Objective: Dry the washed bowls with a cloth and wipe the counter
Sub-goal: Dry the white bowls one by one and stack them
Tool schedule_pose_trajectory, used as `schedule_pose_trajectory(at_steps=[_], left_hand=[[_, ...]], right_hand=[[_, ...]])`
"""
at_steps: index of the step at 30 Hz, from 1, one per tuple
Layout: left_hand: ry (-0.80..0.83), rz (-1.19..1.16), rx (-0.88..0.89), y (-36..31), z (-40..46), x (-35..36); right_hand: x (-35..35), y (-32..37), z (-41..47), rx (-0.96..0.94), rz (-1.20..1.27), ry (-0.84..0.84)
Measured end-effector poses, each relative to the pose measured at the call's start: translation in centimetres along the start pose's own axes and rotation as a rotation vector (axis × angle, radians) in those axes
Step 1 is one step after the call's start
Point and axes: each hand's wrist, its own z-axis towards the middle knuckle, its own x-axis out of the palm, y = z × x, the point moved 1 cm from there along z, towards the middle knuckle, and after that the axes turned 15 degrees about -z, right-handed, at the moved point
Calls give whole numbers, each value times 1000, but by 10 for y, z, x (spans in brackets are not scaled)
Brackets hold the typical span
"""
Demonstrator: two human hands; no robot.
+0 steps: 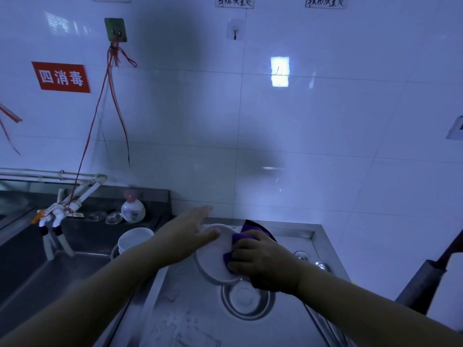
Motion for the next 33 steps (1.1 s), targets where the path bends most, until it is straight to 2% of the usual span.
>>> schedule_pose_trajectory(at_steps=[2, 4, 6, 8, 11, 14, 16, 18, 20, 23, 29, 31, 33], left_hand=[[-13, 246, 206, 0, -9, 1], [93, 412, 397, 1, -20, 6], [119, 573, 583, 0, -25, 12], [113, 620, 604, -1, -25, 12], [39, 333, 393, 10, -23, 11], [-46, -138, 174, 18, -24, 12], [-68, -519, 41, 18, -25, 16], [-44, -870, -40, 15, -25, 23], [4, -1094, -33, 9, -23, 31], [-5, -1250, -41, 1, -19, 36], [42, -1380, -1, -7, -18, 38], [51, -1381, 12, -9, -19, 41], [66, -1360, 29, -10, -20, 41]], right_hand=[[2, -3, -3, 65, 28, 36], [4, -6, -3, 112, 34, 47], [4, -7, -1, 139, 58, 45], [3, -7, 1, 166, 80, 24], [-5, -12, 2, 337, 163, -110], [-16, -23, 4, 656, 289, -321], [-23, -28, 9, 819, 343, -389], [-26, -25, 19, 850, 421, -389], [-26, -17, 30, 794, 483, -354], [-21, -1, 37, 790, 482, -370], [-8, 25, 34, 645, 119, -462], [-10, 21, 32, 630, 90, -488], [-14, 12, 34, 672, 171, -519]])
